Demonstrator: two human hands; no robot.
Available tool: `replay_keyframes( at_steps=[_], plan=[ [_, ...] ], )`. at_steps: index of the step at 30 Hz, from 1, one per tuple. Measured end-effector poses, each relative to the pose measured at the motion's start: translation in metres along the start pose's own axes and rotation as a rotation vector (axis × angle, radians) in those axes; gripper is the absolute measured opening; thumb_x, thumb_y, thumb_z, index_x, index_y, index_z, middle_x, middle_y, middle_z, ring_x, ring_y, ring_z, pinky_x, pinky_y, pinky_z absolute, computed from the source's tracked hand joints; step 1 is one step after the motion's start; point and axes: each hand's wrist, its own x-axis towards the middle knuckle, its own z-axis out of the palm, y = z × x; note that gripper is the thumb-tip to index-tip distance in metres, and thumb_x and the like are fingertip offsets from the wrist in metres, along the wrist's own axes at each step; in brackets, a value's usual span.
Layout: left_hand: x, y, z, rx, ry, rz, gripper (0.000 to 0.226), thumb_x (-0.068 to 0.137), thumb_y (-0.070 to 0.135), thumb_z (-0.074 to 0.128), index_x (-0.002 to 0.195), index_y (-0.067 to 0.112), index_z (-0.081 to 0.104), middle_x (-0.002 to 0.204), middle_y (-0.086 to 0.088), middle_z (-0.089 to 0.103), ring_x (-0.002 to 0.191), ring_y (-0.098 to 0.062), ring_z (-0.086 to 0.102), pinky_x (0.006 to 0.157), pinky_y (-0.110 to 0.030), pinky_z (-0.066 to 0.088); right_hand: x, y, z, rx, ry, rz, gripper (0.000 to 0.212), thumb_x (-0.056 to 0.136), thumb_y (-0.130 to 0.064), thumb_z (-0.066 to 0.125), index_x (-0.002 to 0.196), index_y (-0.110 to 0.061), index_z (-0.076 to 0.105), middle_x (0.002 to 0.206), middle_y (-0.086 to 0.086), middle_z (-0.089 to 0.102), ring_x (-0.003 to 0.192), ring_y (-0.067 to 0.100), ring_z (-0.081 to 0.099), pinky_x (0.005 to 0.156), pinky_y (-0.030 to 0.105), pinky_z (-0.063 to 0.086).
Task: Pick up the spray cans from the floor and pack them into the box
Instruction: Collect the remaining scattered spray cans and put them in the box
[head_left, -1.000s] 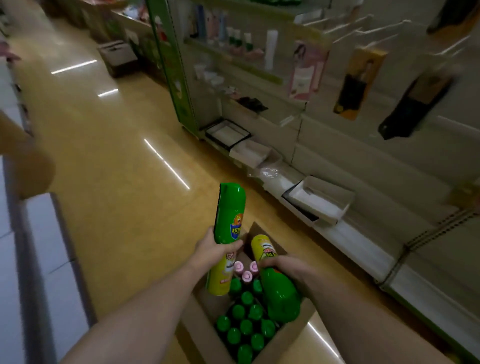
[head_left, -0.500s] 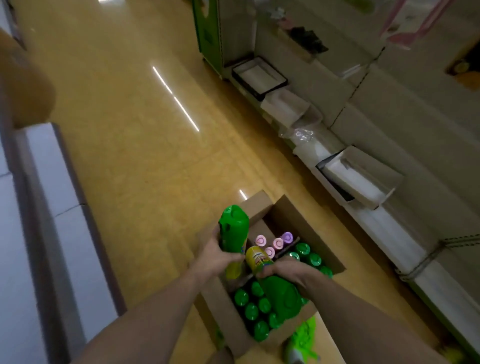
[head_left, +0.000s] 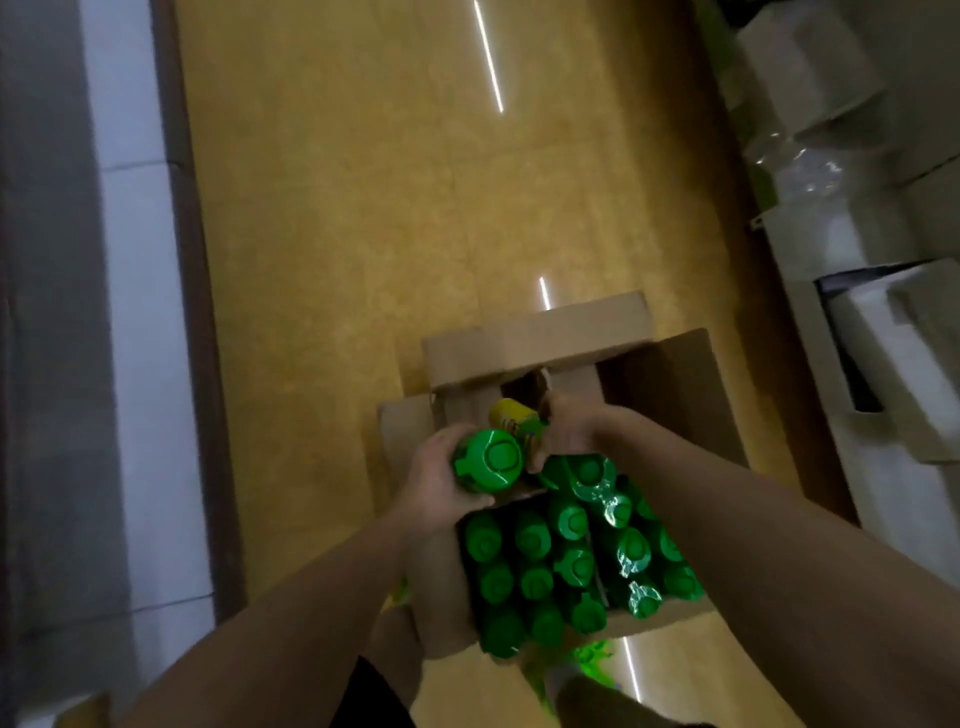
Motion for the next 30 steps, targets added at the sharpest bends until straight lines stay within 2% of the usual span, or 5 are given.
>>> replay_keyframes(
  at_steps=[4, 10, 19, 28, 30],
  plan=[
    [0.023, -0.046, 0.031, 0.109, -0.069, 0.086, 0.083, 0.042, 0.017, 0.099, 0.117, 0.01, 0.066, 0.109, 0.005, 0.065, 0.104, -0.015, 0.062, 0.087, -0.018, 0.042, 0.067, -0.005, 0.011, -0.268, -0.025, -0.056, 0.075, 0.059, -0.033, 0.09, 0.121, -0.004, 0.061, 0.112, 0.012, 0.067, 0.101, 0.029, 0.065, 0.084, 0.036, 0.058],
    [0.044, -0.089, 0.056, 0.224, -0.216, 0.17, 0.07, 0.063, 0.042, 0.078, 0.128, 0.022, 0.059, 0.122, 0.0, 0.064, 0.116, -0.019, 0.058, 0.098, -0.038, 0.047, 0.134, 0.002, 0.033, -0.293, -0.052, -0.084, 0.039, 0.078, -0.033, 0.078, 0.103, -0.005, 0.069, 0.1, 0.01, 0.066, 0.089, 0.027, 0.062, 0.07, 0.028, 0.049],
    [0.084, -0.115, 0.063, 0.37, -0.367, 0.222, 0.077, 0.062, 0.038, 0.089, 0.13, 0.021, 0.056, 0.127, 0.001, 0.061, 0.117, -0.017, 0.058, 0.097, -0.034, 0.049, 0.186, 0.006, 0.065, -0.34, -0.105, -0.055, 0.049, 0.069, -0.04, 0.08, 0.106, -0.009, 0.073, 0.102, 0.012, 0.067, 0.088, 0.028, 0.064, 0.07, 0.029, 0.054],
    [0.089, -0.135, 0.063, 0.36, -0.424, 0.216, 0.072, 0.072, 0.043, 0.079, 0.135, 0.022, 0.052, 0.128, 0.001, 0.059, 0.116, -0.016, 0.059, 0.094, -0.037, 0.051, 0.199, -0.005, 0.078, -0.496, -0.328, -0.108, 0.016, 0.096, -0.024, 0.059, 0.099, -0.009, 0.065, 0.092, 0.009, 0.06, 0.058, 0.011, 0.05, 0.034, 0.013, 0.037],
    [0.084, -0.133, 0.058, 0.369, -0.448, 0.203, 0.082, 0.071, 0.043, 0.082, 0.142, 0.023, 0.046, 0.134, 0.001, 0.057, 0.122, -0.016, 0.056, 0.1, -0.035, 0.048, 0.199, 0.0, 0.083, -0.46, -0.3, -0.101, 0.017, 0.098, -0.027, 0.057, 0.098, -0.011, 0.063, 0.092, 0.008, 0.06, 0.063, 0.013, 0.053, 0.044, 0.012, 0.042]
  ],
)
